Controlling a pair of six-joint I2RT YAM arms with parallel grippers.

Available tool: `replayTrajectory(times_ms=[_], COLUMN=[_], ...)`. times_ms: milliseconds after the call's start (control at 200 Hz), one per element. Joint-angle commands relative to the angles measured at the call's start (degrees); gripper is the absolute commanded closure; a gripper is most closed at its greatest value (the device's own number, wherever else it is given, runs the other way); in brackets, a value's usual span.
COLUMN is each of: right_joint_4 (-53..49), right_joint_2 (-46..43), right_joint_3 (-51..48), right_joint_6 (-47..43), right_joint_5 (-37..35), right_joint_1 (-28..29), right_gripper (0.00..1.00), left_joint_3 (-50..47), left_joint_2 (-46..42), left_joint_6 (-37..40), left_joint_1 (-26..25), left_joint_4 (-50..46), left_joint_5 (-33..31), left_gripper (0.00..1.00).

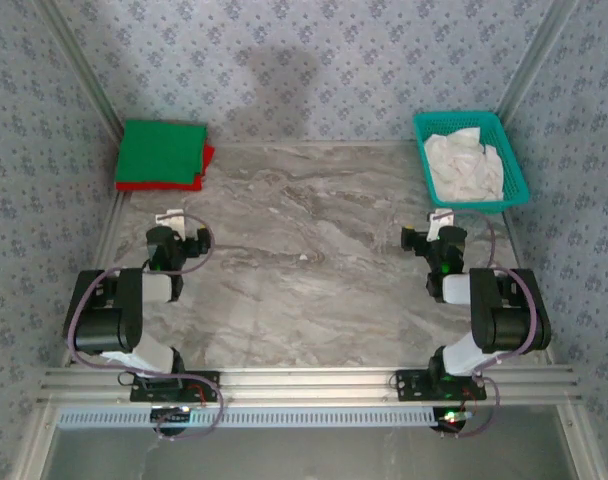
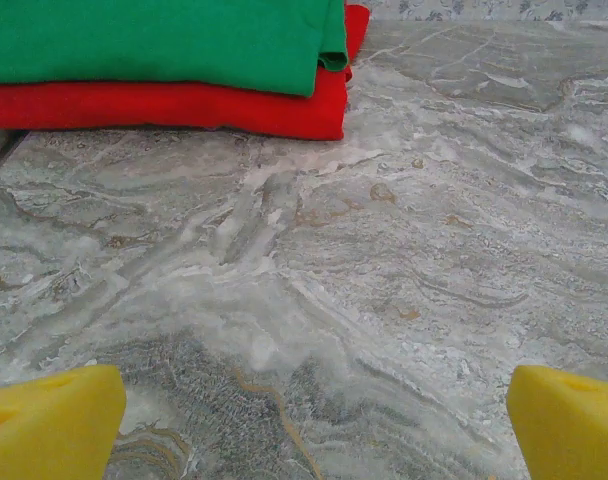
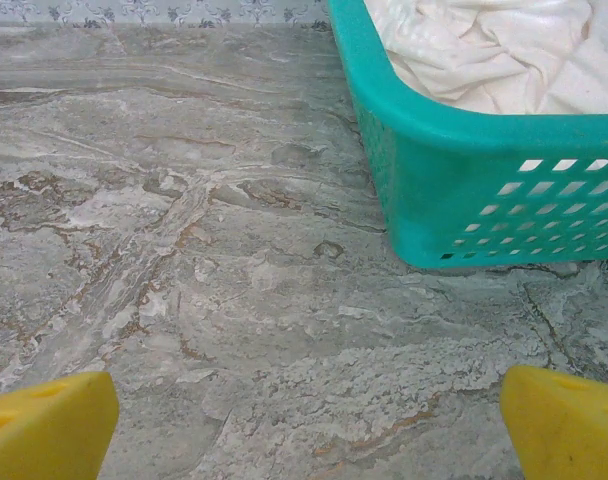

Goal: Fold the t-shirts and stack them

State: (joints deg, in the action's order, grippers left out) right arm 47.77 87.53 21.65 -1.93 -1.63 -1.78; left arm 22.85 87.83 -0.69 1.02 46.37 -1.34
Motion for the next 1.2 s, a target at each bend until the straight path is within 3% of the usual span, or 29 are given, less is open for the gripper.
replayTrajectory(times_ms=[0, 520, 560, 600, 655, 705, 784, 819, 854, 949, 1014, 1089, 1199], right_joint_4=[-0.8, -1.0, -0.3, -2.3, -20.9, -29.5, -35.6, -39.6, -46.6, -65.4, -74.4, -78.3, -74.9], right_joint_2=[-0.1, -0.2, -0.4, -3.2, -11.7, -16.1, -17.6, -15.9, -13.4, -3.0, 4.7, 11.4, 17.2], right_joint_3=[0.7, 0.6, 0.4, 1.0, 8.4, 14.1, 23.0, 28.7, 35.8, 55.3, 65.4, 72.1, 74.7], right_joint_6=[0.5, 1.4, 1.3, 0.8, -0.2, 3.8, 14.6, 17.3, 17.6, 17.9, 18.9, 21.4, 25.5], right_joint_5=[0.4, 3.5, 2.5, -1.0, -6.1, -6.4, 6.4, 9.3, 7.8, -3.6, -6.5, -6.1, -4.0], right_joint_1=[-0.1, -1.6, -1.4, -0.1, 3.3, 3.5, -0.5, -1.1, -0.6, 0.4, -0.8, -3.6, -6.6], right_gripper=[0.0, 0.0, 0.0, 0.0, 0.0, 0.0, 0.01, 0.07, 0.13, 0.12, 0.13, 0.18, 0.2], left_joint_3=[1.1, 1.2, 3.0, 8.0, 15.7, 21.2, 31.7, 37.4, 43.0, 55.1, 62.6, 67.4, 71.2], left_joint_2=[0.1, -0.1, -2.8, -7.8, -13.1, -16.2, -16.3, -14.3, -11.6, -3.6, 2.5, 8.5, 14.7], left_joint_6=[-0.5, -0.9, 0.4, 1.6, -0.1, -2.5, -5.5, -5.6, -5.1, -3.4, -3.2, 0.0, 3.5], left_joint_1=[0.1, 1.0, -0.6, -3.4, -5.7, -7.0, -10.3, -12.3, -15.0, -21.6, -25.1, -29.3, -35.1], left_joint_4=[-0.2, 0.1, -4.7, -17.0, -30.5, -35.9, -42.5, -46.3, -50.0, -54.9, -57.9, -58.7, -57.8], left_joint_5=[-0.4, 1.3, -1.4, -6.7, -8.9, -7.5, -6.2, -6.1, -7.2, -7.0, -4.8, -2.0, 0.6], left_gripper=[0.02, 0.02, 0.02, 0.02, 0.02, 0.02, 0.02, 0.04, 0.06, 0.05, 0.04, 0.04, 0.04])
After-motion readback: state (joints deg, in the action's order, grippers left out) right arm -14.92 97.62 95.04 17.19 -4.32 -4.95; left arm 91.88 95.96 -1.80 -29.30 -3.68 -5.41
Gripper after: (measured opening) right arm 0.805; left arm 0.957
